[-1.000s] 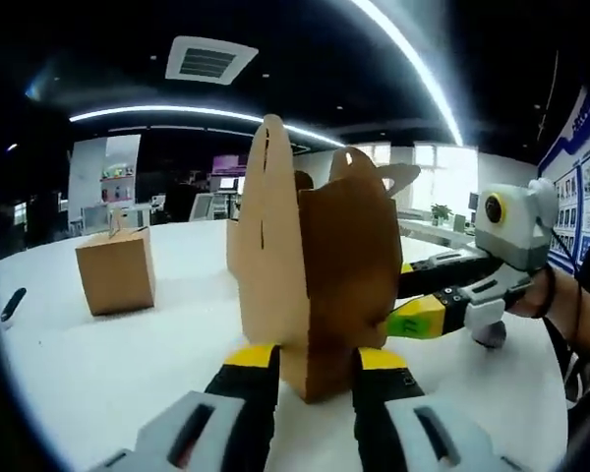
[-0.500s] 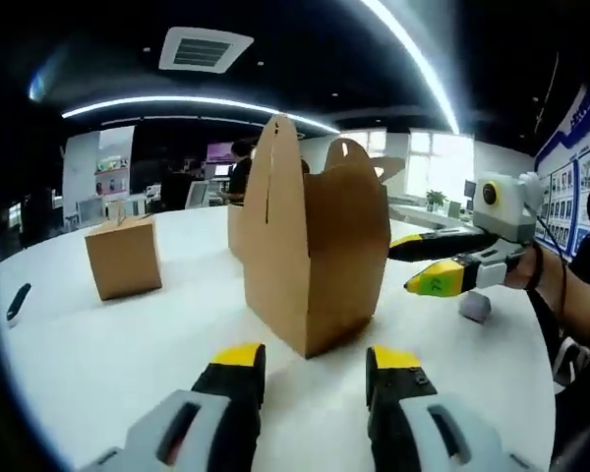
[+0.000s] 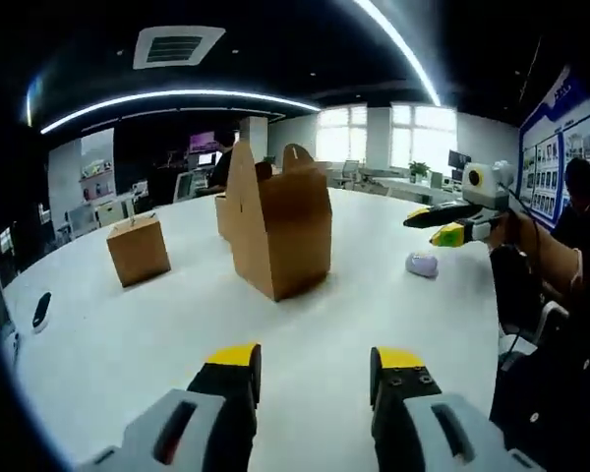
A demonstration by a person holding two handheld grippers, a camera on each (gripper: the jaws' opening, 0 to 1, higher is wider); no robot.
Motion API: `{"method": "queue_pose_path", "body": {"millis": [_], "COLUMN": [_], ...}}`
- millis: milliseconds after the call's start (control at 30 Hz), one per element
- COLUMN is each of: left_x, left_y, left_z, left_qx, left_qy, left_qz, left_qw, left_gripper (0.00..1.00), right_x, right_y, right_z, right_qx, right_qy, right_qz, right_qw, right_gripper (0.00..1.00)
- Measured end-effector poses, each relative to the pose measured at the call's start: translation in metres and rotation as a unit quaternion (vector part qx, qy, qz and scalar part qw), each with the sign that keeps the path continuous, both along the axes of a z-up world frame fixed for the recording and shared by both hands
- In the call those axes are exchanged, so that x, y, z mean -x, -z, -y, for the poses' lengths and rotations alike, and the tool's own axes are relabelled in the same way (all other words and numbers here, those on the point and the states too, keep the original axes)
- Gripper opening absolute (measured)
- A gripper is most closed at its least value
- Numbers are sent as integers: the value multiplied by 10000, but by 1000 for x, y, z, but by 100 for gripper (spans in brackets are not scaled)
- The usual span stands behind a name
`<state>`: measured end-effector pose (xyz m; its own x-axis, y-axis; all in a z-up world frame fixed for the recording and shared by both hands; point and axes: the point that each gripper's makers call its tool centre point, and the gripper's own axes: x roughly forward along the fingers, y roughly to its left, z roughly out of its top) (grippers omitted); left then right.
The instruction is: Pick up one paper box from the group, open the paper box, and remove the item inside
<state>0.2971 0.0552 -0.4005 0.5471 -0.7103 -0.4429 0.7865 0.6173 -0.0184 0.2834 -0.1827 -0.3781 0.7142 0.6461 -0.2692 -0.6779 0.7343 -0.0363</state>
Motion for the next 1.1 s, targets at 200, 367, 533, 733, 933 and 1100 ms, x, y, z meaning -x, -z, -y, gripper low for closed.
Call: {"method": "queue_pose_path", "body": {"millis": [200, 367, 533, 733, 933, 1100], "left_x": [17, 25, 33, 45, 51, 55], "left_y": [-2, 0, 7, 18, 23, 23], "left_z": [-9, -10, -8, -1, -2, -3], "left_qx": [-8, 7, -43, -9, 29, 84], "left_qy": [-6, 126, 225, 333, 364, 337], "left_qz": [3, -48, -117, -240, -284, -297], "left_qw": [10000, 9999, 9997, 9992, 9989, 9990], "left_gripper": [45, 45, 45, 45, 45, 44], "right_x": [15, 26, 24, 9, -5, -4], "right_y": [12, 28, 42, 45, 53, 55], "right_z": [26, 31, 27, 15, 0, -9], "right_qx": [130, 776, 1685, 2550, 3176, 3420], "right_qy": [-40, -544, -1239, -1949, -2368, -2494], "right_qz": [-212, -362, -397, -652, -976, -1190], "right_qw": [9997, 9948, 9771, 9448, 9130, 8981], "right_gripper": [45, 48, 50, 49, 47, 44]}}
